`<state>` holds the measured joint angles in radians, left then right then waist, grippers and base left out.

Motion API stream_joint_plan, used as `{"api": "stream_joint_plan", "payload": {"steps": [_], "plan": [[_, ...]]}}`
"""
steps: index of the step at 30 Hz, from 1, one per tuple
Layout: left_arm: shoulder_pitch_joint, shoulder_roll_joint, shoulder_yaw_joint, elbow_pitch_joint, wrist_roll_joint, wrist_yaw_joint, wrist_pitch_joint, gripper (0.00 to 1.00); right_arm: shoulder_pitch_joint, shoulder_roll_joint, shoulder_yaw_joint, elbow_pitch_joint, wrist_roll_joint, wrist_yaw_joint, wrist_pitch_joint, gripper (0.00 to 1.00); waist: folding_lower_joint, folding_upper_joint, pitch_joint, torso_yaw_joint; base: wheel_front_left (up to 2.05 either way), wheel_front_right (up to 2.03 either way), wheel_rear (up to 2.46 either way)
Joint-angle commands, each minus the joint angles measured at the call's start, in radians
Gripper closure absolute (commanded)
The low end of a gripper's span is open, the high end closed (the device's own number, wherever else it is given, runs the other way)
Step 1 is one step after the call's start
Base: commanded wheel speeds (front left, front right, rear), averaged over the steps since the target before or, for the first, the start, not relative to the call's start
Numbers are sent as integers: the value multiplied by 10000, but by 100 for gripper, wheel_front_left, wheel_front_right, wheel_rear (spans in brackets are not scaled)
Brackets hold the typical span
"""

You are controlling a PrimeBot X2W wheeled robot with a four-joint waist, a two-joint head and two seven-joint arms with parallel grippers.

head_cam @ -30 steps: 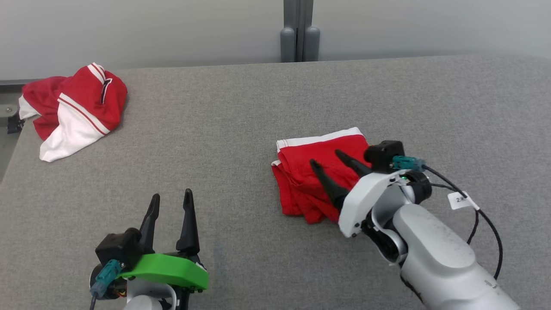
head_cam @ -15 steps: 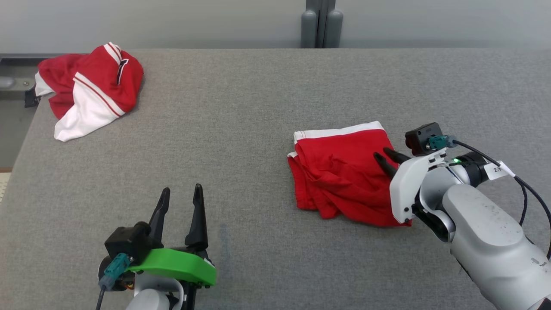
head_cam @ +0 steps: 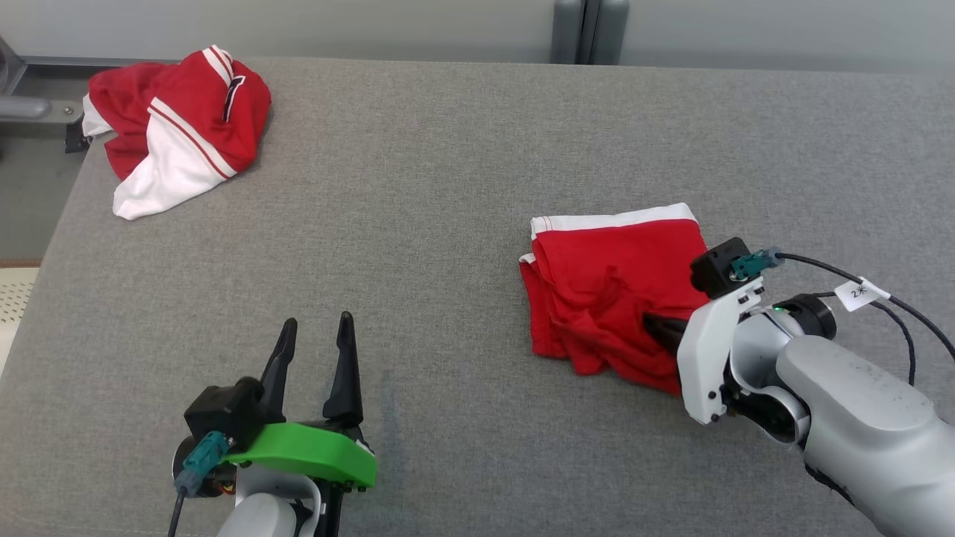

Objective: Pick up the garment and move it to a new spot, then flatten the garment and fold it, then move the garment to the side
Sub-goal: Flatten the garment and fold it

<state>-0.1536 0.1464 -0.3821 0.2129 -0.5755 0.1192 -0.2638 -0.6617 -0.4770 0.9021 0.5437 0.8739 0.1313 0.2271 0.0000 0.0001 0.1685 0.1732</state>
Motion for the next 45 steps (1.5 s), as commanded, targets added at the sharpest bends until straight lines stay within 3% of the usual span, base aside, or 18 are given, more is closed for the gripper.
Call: {"api": "stream_joint_plan", "payload": {"steps": [1,11,17,24,32,37,45], "plan": [[-146,3,38,29,75,-45,-6,0,-153,-116,288,-307,358,-11,-98,100,0,-1,-1,-45,0,0,0],[-210,-5,69,58,147,-83,-6,0,-729,-997,2659,-2069,1936,-11,-608,100,0,-1,-4,-241,0,0,0],[-167,4,87,66,152,-94,-7,0,-944,-737,3517,-2216,2165,-11,-1057,100,0,-1,-40,-340,0,0,0],[-124,-28,25,115,197,-101,-7,0,-774,-73,3772,-2123,1906,-11,-2000,100,0,-1,-148,-389,0,0,0],[185,52,69,116,135,-50,-8,0,-1070,-622,3780,-2596,1839,-13,-3362,100,0,-1,-447,-491,0,0,0],[156,41,-35,53,152,-72,20,0,-1386,-898,3477,-1925,2061,-11,-4067,100,0,-1,-456,-459,0,0,0],[-85,-15,-215,64,214,-128,71,0,-1973,-780,3692,-619,1795,-11,-3535,100,0,-1,-132,44,0,0,0]]}}
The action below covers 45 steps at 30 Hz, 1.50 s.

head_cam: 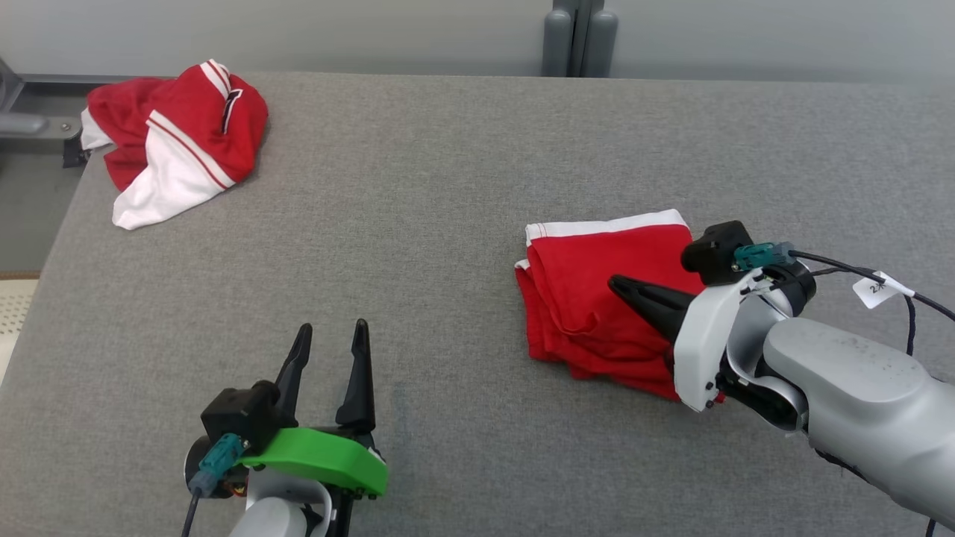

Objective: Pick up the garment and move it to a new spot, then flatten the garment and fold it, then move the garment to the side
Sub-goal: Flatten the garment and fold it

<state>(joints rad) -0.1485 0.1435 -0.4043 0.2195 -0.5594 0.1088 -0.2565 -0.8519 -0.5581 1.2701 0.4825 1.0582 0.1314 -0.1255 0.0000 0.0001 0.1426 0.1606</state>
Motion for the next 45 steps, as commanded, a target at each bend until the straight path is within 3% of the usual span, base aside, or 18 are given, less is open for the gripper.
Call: {"api": "stream_joint_plan", "payload": {"steps": [1,8,15,28,34,36,38,39,40,45], "plan": [[-176,-18,-28,18,51,-39,7,0,-145,-31,65,82,-240,-15,270,100,0,-1,158,298,0,0,0],[-219,-120,-1,181,-23,-72,-31,0,423,-529,118,-991,-1013,-15,1863,100,0,-1,155,599,0,0,0],[-278,-155,106,195,-15,-89,-67,0,750,-515,118,-1694,-1011,-15,2278,100,0,-1,240,485,0,0,0],[-418,-194,236,256,75,-137,-81,0,1064,537,114,-764,-1221,-15,1855,100,0,-1,390,345,0,0,0],[-343,-169,326,282,93,-114,-90,0,1040,816,111,-550,-1103,-15,966,100,0,-1,237,221,0,0,0],[-260,-136,362,262,93,-106,-91,0,942,878,113,-442,-906,-15,361,76,0,-1,144,119,0,0,0],[-200,-125,383,239,109,-165,-92,0,829,923,103,-258,-688,-15,-326,38,0,-1,37,4,0,0,0],[-161,-138,406,243,101,-188,-87,0,805,948,94,-128,-602,-15,-657,11,0,-1,-29,-69,0,0,0],[-145,-151,441,236,122,-193,-88,0,789,969,44,-8,-531,-15,-864,0,0,-1,-78,-131,0,0,0],[-88,-273,705,192,413,-236,-90,0,1030,1257,-1187,1054,-576,-15,-1382,0,0,-1,-369,-530,0,0,0]]}}
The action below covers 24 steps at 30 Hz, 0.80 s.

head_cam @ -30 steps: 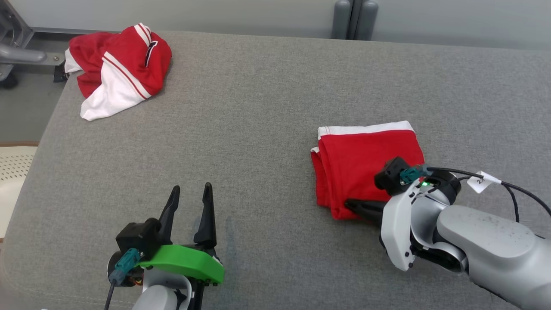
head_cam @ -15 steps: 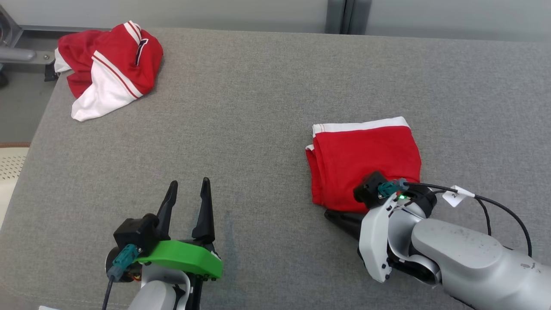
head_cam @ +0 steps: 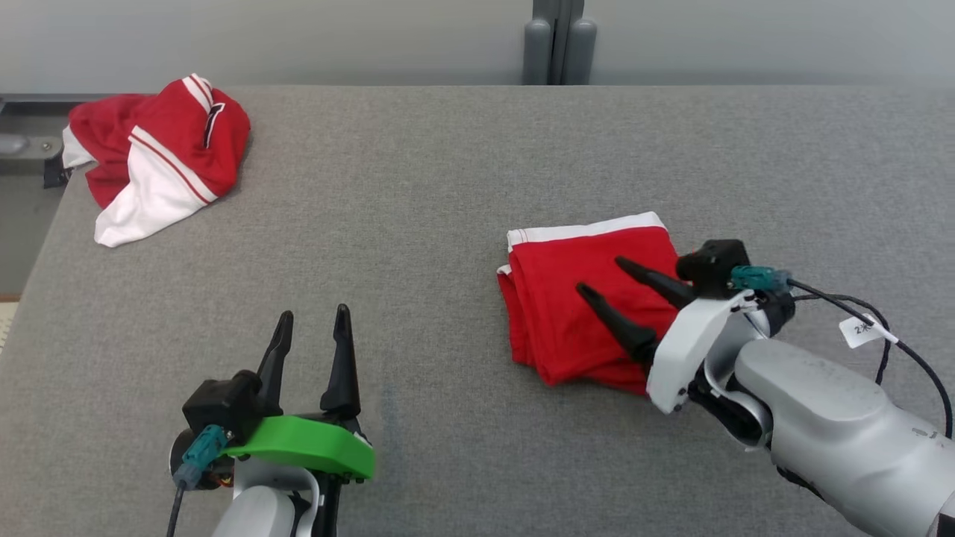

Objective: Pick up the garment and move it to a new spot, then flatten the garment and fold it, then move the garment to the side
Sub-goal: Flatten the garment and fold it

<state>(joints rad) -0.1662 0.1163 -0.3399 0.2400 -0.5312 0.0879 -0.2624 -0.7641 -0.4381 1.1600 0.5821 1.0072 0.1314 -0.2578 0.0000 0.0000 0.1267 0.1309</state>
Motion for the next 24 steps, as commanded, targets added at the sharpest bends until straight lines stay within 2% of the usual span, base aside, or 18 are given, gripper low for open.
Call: {"api": "stream_joint_plan", "payload": {"steps": [1,7,13,17,24], "plan": [[105,-24,153,-19,205,-20,-31,0,233,161,-594,228,-200,-13,-82,0,0,0,-264,-327,0,0,0],[291,-202,653,16,697,-75,-32,0,1380,728,-4141,597,-1977,-13,-70,0,0,0,-477,-794,0,0,0],[618,-301,1045,98,1184,-177,-29,0,3090,1552,-7449,-212,-4185,-13,-73,0,0,0,-691,-1097,0,0,0],[983,-366,1332,9,1507,-242,-20,0,4240,2233,-8843,-1106,-5426,-13,-74,0,0,0,-806,-1205,0,0,0],[1637,-490,1714,-201,1891,-390,-21,0,5662,3295,-9931,-2307,-6720,-13,-75,0,0,0,-946,-1266,0,0,0]]}}
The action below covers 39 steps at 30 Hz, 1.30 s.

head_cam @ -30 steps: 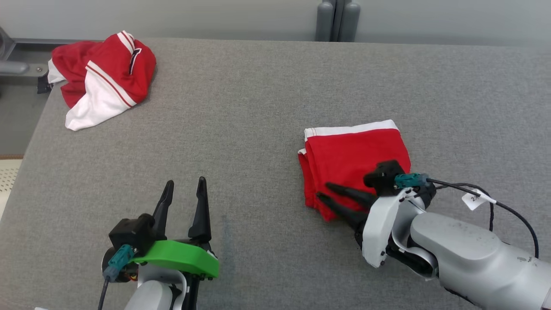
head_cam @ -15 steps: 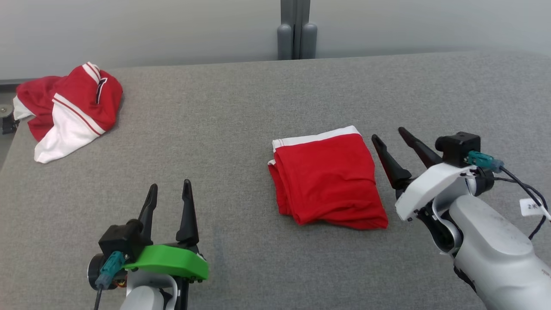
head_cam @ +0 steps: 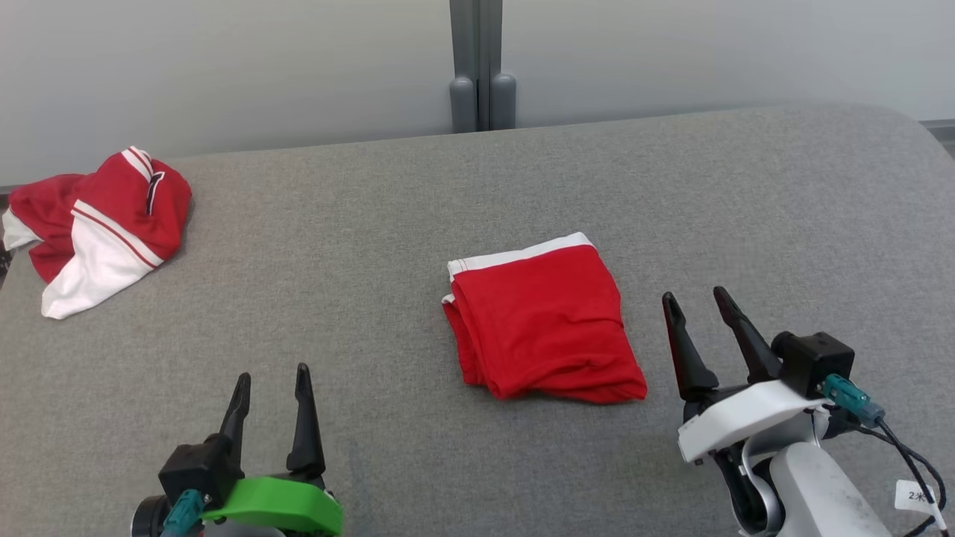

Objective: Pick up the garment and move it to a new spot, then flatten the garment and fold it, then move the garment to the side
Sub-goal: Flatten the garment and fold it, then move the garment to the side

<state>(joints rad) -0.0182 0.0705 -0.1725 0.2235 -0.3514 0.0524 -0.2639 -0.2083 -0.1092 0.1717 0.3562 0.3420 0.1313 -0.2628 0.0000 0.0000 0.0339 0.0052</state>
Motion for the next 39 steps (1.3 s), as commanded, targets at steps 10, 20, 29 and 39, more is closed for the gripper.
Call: {"api": "stream_joint_plan", "payload": {"steps": [10,20,29,39], "plan": [[501,-142,223,-160,306,-143,-6,0,686,471,-535,-266,-914,-11,-10,0,0,0,-156,101,0,0,0],[564,-184,247,-115,364,-154,-6,0,808,559,-761,-145,-1254,-11,16,0,0,0,-233,181,0,0,0],[544,-198,182,-60,363,-172,-6,0,781,576,-1038,-7,-1577,-11,152,0,0,0,-293,260,0,0,0],[306,-197,-127,-209,259,-148,-6,0,-321,238,-1767,122,-2126,-11,2246,0,0,0,-9,584,0,0,0]]}}
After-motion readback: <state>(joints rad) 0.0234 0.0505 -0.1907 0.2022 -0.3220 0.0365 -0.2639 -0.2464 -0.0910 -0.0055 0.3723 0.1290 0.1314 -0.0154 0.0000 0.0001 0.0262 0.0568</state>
